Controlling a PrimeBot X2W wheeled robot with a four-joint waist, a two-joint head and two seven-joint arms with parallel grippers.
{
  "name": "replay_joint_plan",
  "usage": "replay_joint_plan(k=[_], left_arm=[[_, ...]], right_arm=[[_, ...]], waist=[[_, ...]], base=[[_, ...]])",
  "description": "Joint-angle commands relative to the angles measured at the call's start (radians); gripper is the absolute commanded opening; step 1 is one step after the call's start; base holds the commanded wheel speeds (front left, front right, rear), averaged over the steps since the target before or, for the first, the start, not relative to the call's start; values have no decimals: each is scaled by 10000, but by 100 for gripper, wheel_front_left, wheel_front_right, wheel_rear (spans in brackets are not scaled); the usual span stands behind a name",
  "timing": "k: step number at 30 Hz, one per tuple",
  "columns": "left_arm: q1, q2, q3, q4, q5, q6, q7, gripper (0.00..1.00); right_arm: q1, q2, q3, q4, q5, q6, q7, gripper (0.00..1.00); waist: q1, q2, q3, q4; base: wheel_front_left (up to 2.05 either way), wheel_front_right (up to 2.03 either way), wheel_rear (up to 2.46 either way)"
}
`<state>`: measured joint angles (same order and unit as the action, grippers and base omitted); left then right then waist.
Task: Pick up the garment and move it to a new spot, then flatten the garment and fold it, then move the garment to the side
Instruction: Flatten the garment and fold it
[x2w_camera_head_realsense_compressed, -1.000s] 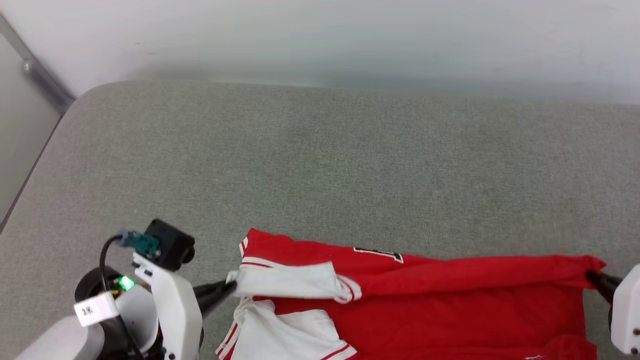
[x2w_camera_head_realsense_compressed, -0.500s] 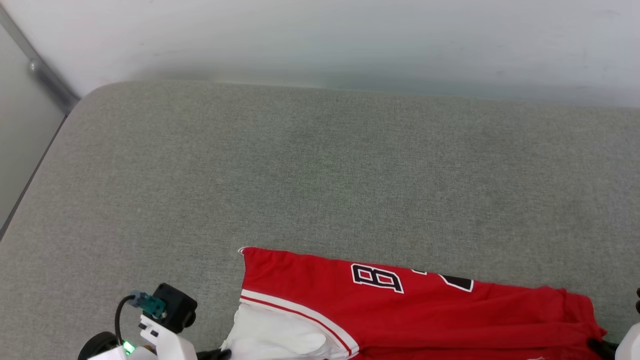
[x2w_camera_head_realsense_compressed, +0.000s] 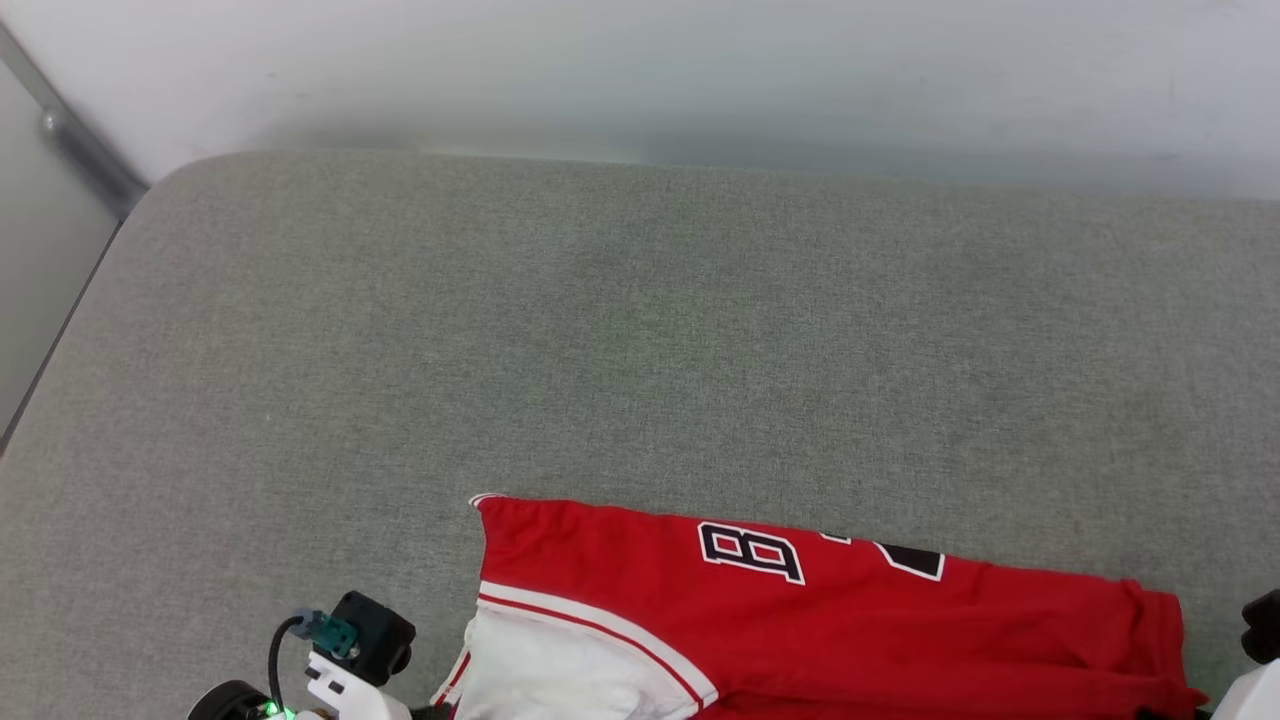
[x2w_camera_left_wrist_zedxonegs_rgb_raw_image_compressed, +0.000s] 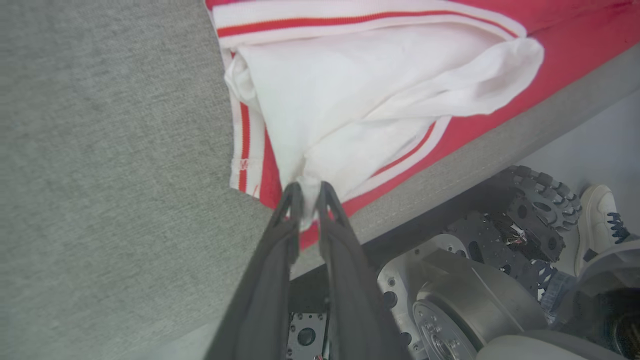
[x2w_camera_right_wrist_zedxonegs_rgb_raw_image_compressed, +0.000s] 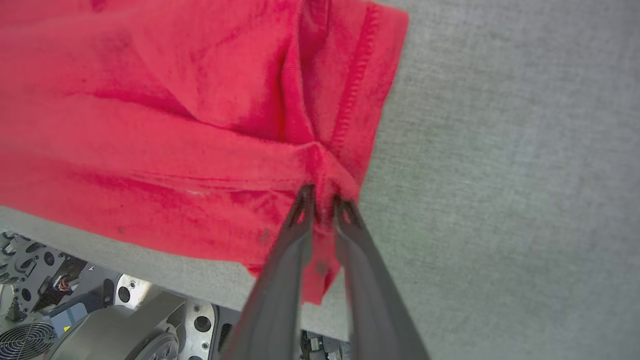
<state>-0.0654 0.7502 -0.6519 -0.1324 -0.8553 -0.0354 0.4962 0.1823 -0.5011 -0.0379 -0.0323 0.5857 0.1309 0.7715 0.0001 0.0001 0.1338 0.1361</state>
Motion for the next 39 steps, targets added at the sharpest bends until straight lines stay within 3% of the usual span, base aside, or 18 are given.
replay_joint_plan(k=[1, 9, 21, 27, 32, 39], left_arm=[[-120, -40, 14, 61, 21, -15, -98, 100], [-251, -548, 697, 138, 236, 119, -1810, 100], [213, -1378, 2134, 646, 2200, 1729, -6733, 100], [927, -2040, 2980, 588, 2736, 2425, -7576, 100], [1293, -2759, 3784, 291, 3443, 2238, -7626, 100], [1474, -3526, 4694, 341, 4348, 1468, -7631, 100]], right_arm=[[-69, 41, 16, -6, 71, -4, -120, 100], [-373, 121, -79, -460, 281, -4, -863, 100], [-15, 1641, -1221, -936, -229, -4, -1261, 100], [276, 2461, -2130, -576, -797, -4, -820, 100], [113, 3194, -2795, -160, -1096, -4, -445, 100], [-356, 3665, -3153, 765, -1167, -4, -324, 100]], waist=[[-1, -1, -47, -13], [-1, -1, -503, -122], [-1, -1, -839, -203], [-1, -1, -751, -134], [-1, -1, -623, 28], [-1, -1, -398, 236]], base=[[0, 0, 0], [0, 0, 0], [0, 0, 0], [0, 0, 0], [0, 0, 0], [0, 0, 0]])
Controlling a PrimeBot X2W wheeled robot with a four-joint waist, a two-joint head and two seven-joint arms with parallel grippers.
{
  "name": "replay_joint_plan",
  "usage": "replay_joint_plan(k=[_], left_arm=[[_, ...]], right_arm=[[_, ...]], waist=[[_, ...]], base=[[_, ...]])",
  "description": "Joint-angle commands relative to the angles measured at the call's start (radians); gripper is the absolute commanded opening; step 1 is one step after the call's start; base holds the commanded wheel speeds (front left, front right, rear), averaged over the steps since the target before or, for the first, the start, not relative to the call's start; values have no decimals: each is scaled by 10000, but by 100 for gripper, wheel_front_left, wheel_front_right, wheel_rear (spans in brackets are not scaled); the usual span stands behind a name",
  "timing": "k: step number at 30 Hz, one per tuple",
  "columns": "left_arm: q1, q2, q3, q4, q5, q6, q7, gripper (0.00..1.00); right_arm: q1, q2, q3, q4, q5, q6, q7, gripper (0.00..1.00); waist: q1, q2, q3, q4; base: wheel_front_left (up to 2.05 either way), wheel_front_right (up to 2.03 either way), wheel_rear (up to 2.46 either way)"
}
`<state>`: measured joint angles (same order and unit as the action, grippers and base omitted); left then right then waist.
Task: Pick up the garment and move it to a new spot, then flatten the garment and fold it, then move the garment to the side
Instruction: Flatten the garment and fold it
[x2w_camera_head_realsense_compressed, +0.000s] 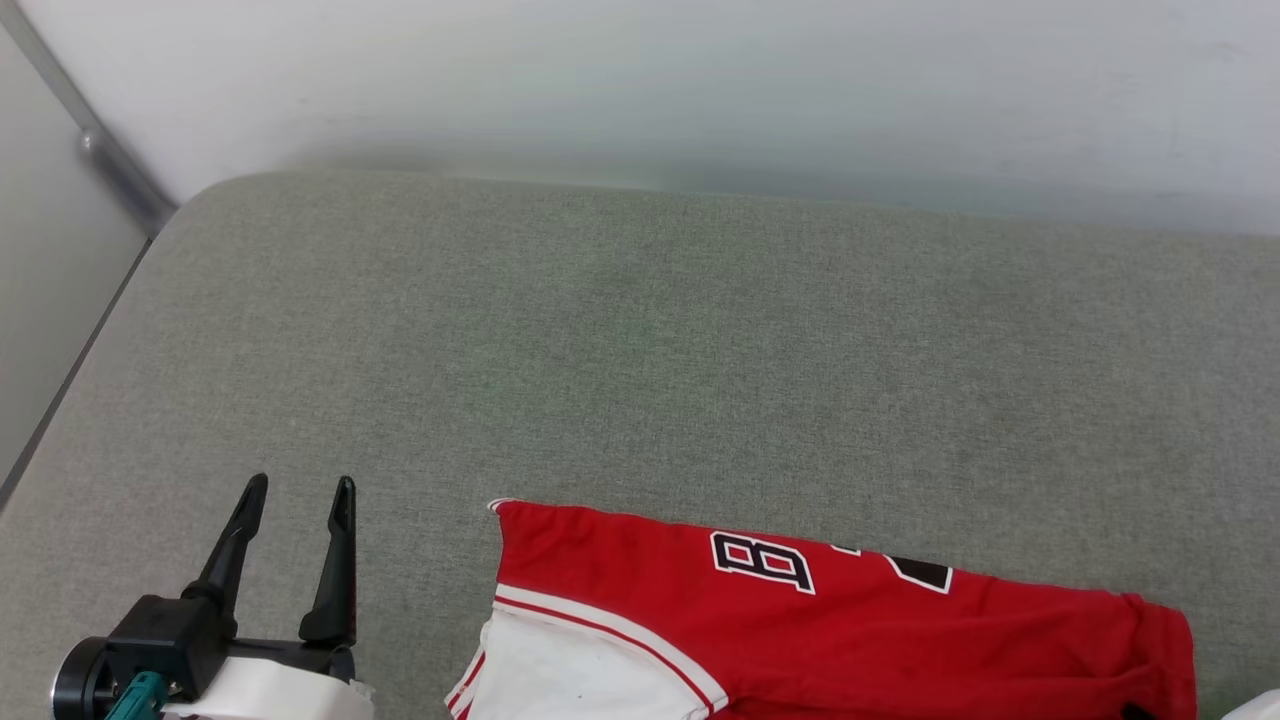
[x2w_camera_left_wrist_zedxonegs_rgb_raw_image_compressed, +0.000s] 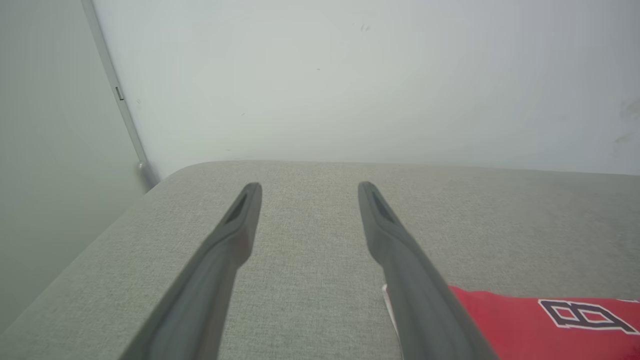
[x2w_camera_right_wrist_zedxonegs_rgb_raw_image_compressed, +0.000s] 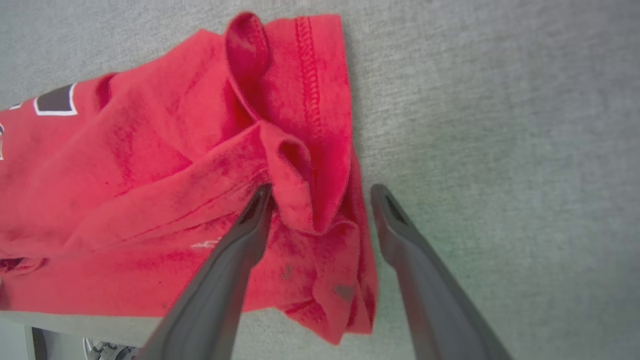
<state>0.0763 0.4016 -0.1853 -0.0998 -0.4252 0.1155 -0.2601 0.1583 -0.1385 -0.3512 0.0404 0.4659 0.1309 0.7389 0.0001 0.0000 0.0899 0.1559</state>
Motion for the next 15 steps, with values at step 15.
replay_joint_plan(k=[15], left_arm=[[-79, -1277, 1010, 595, 1139, -1509, -70, 100]], right_arm=[[-424, 471, 1303, 1535, 538, 57, 312, 100]], waist=[[-1, 0, 380, 276]], base=[[0, 0, 0]])
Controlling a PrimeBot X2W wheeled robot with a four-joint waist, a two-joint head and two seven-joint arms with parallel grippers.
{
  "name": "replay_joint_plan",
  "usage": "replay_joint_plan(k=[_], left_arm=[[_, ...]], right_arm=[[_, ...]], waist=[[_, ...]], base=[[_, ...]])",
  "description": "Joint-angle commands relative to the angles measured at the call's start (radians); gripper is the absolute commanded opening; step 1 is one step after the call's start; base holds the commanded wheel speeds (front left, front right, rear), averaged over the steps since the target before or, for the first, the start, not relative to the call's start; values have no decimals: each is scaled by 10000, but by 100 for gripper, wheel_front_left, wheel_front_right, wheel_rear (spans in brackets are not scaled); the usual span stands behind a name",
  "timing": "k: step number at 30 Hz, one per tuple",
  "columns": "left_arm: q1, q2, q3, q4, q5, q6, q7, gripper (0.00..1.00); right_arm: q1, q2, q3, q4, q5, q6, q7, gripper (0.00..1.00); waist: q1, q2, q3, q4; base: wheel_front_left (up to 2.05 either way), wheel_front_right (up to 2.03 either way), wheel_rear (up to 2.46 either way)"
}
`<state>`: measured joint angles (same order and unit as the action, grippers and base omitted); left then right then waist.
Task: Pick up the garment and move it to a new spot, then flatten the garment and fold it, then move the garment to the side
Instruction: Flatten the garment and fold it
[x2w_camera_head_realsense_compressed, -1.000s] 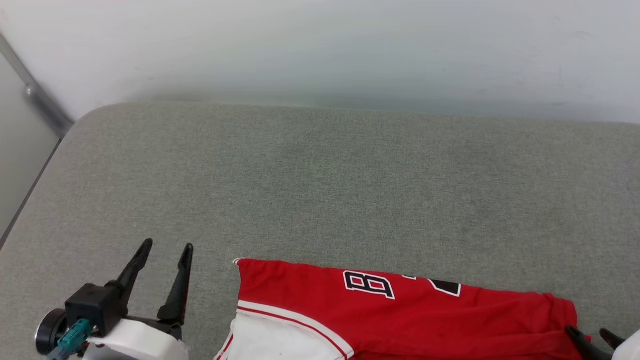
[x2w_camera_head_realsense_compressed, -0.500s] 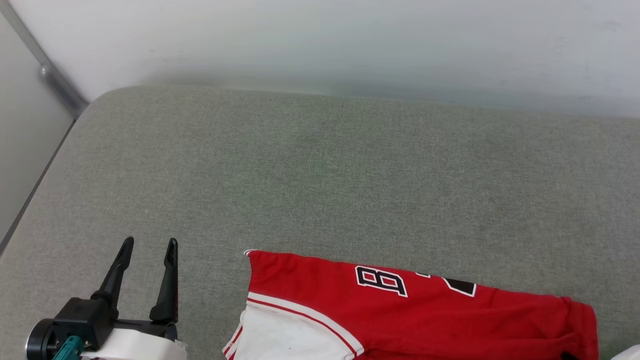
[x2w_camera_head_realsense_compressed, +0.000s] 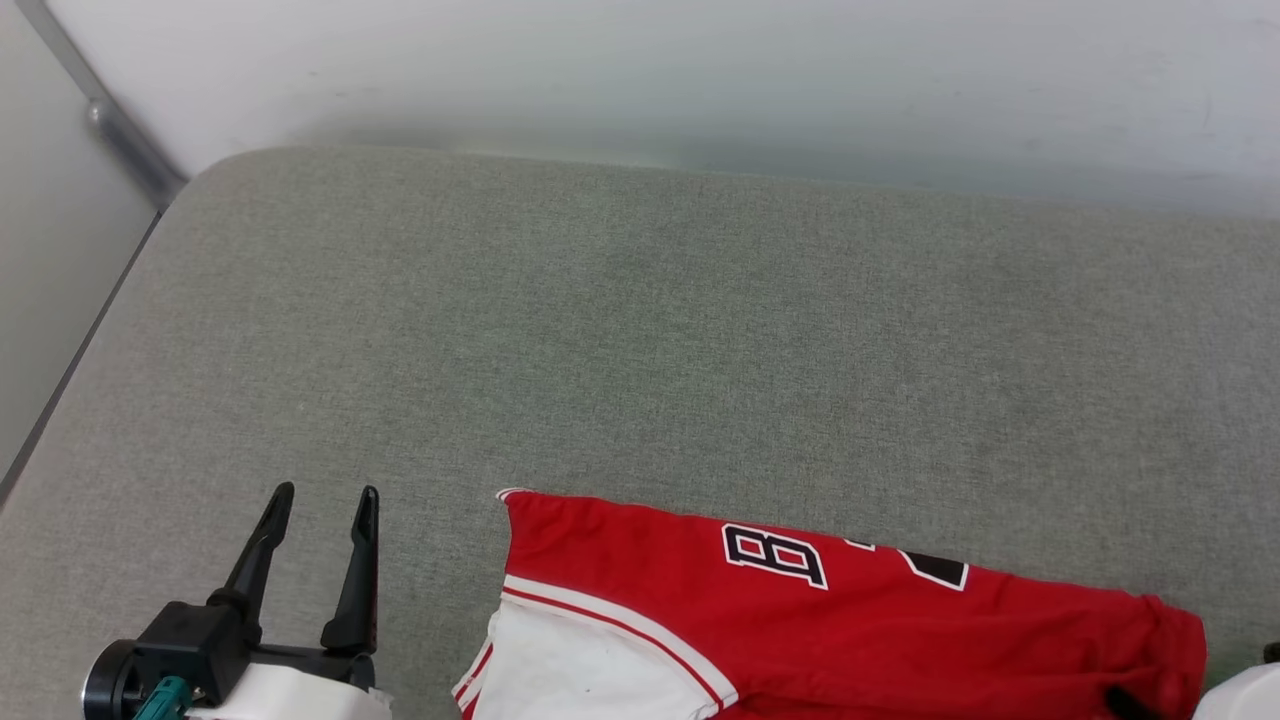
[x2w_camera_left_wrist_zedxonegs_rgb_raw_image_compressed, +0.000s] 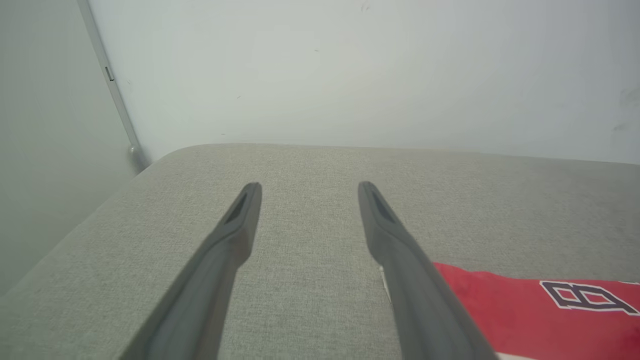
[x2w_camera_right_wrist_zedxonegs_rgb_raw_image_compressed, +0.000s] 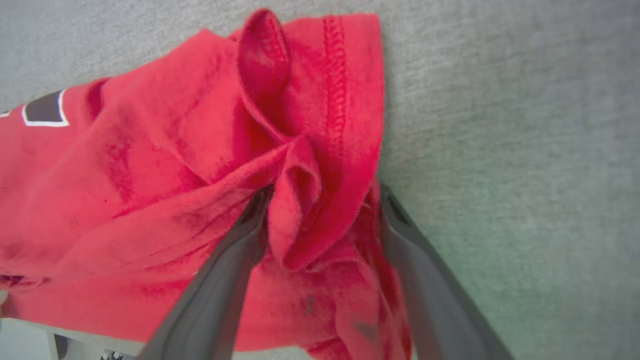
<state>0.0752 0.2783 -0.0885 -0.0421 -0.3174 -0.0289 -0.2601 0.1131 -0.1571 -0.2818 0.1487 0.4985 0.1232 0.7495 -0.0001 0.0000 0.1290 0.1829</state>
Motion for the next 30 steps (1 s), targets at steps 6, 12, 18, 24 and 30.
replay_joint_plan(k=[6, 12, 18, 24, 30], left_arm=[[-55, -277, 256, 204, 298, -338, -71, 100], [108, -452, 496, 280, 515, -577, -72, 100], [198, -557, 621, 317, 656, -706, -72, 100], [187, -628, 674, 359, 767, -811, -72, 100], [165, -703, 793, 382, 841, -849, -72, 100]], right_arm=[[109, 792, 1060, 538, 457, 136, 110, 100], [179, 402, 983, 460, 163, 119, -408, 0], [-54, -20, 372, 348, -47, 64, -1027, 0], [-344, -386, -823, 568, -563, 64, -1452, 0], [-760, -549, -1798, 771, -1003, 68, -1613, 0]], waist=[[1, 0, -177, -8], [1, 0, -386, -85], [1, 0, -469, -197], [1, 0, -480, -306], [1, 0, -486, -413]], base=[[0, 0, 0], [0, 0, 0], [0, 0, 0], [0, 0, 0], [0, 0, 0]])
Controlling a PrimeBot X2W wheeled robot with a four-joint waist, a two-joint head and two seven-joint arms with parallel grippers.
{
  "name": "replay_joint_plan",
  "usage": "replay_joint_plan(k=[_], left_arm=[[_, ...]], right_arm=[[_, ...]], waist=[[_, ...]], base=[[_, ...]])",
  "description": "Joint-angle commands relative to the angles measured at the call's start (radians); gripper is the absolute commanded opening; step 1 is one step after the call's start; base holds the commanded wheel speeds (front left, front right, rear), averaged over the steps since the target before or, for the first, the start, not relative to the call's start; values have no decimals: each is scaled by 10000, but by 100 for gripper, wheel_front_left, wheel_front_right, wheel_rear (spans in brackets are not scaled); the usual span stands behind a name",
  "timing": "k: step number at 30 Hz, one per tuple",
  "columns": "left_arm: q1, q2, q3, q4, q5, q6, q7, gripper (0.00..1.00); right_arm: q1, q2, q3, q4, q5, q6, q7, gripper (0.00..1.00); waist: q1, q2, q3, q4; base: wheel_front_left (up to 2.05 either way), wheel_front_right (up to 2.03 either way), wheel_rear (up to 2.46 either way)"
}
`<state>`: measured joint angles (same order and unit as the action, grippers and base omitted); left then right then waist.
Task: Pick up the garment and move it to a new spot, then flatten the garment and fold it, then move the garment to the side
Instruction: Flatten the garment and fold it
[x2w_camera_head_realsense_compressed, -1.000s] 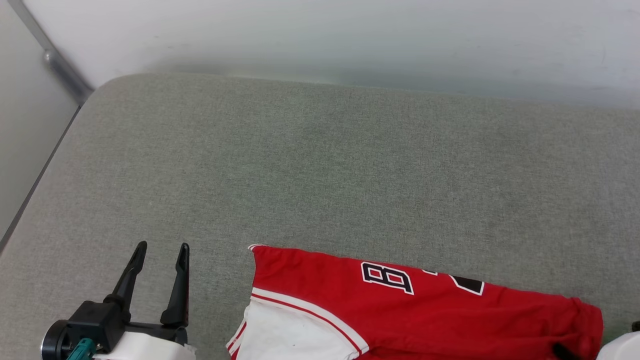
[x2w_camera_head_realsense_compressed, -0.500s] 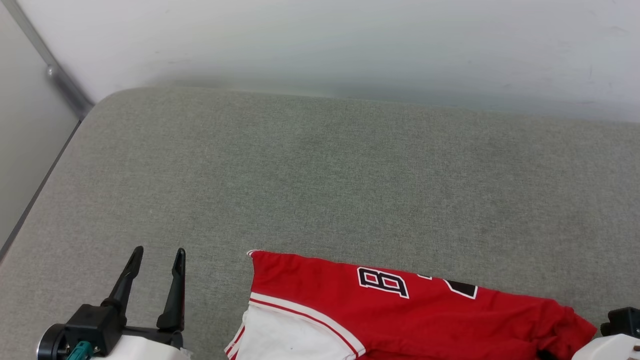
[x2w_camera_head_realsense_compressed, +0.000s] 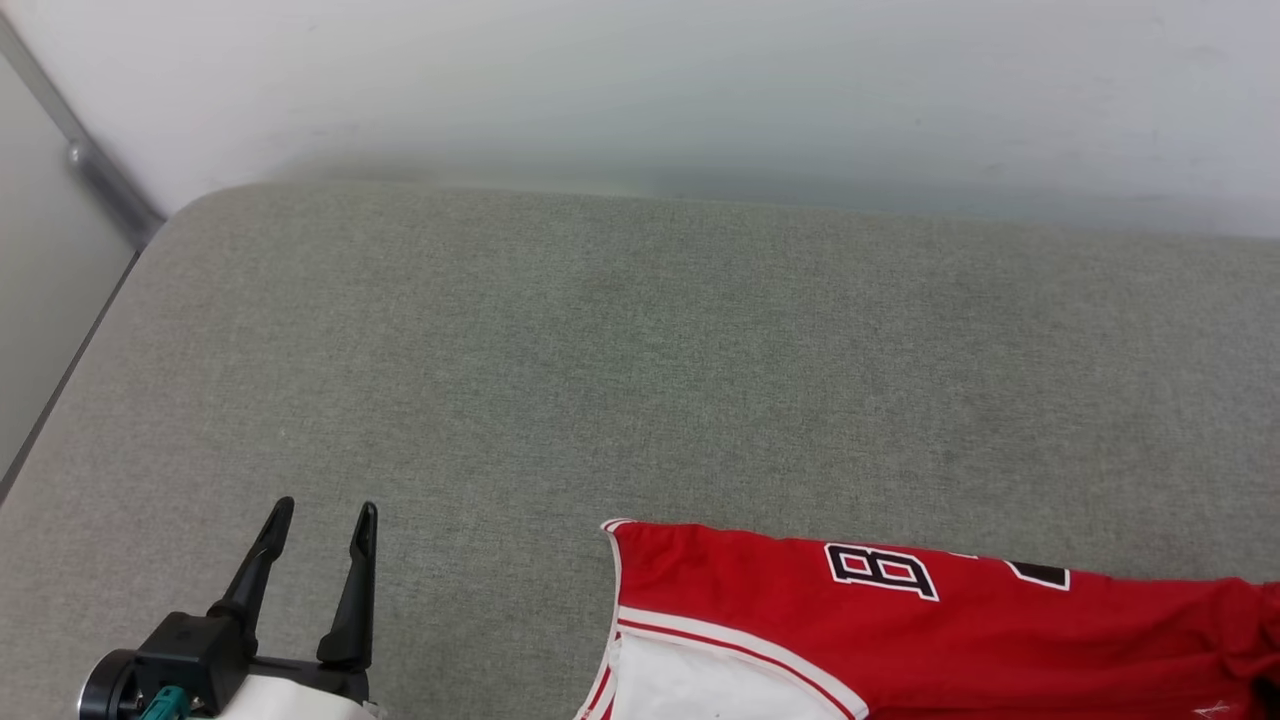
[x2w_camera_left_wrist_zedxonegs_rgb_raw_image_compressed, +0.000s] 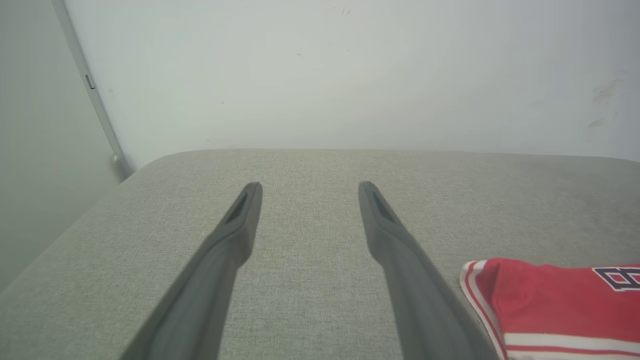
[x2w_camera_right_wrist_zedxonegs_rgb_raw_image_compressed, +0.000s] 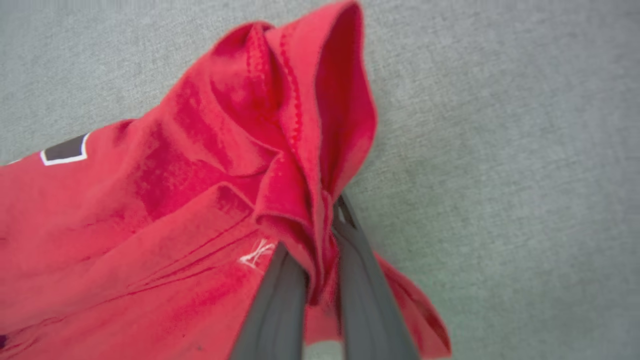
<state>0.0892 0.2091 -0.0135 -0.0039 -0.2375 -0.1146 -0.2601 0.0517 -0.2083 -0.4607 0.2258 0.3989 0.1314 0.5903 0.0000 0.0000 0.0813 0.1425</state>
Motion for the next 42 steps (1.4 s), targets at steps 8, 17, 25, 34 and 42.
replay_joint_plan(k=[8, 17, 25, 34, 42], left_arm=[[178, -157, 107, 16, 115, -59, -71, 100], [340, -181, 47, 144, 102, -115, -73, 100], [349, -222, 37, 189, 88, -129, -71, 100], [226, -265, 34, 283, 47, -147, -71, 100], [97, -274, -36, 423, 30, -154, -70, 100]], right_arm=[[465, 219, 925, -1060, 259, -10, 488, 0], [1476, 908, 2802, -3427, 1093, -10, 1776, 0], [1074, 1352, 4503, -4333, 1272, -8, 2385, 0], [313, 1595, 6124, -3790, 2756, -8, 2168, 0], [-625, 1588, 7449, -2264, 3080, -8, 1337, 0]], waist=[[0, 0, -303, -154], [0, 0, -659, -120], [0, 0, -733, 57], [0, 0, -684, 517], [0, 0, -660, 908]], base=[[0, 0, 0], [0, 0, 0], [0, 0, 0], [0, 0, 0], [0, 0, 0]])
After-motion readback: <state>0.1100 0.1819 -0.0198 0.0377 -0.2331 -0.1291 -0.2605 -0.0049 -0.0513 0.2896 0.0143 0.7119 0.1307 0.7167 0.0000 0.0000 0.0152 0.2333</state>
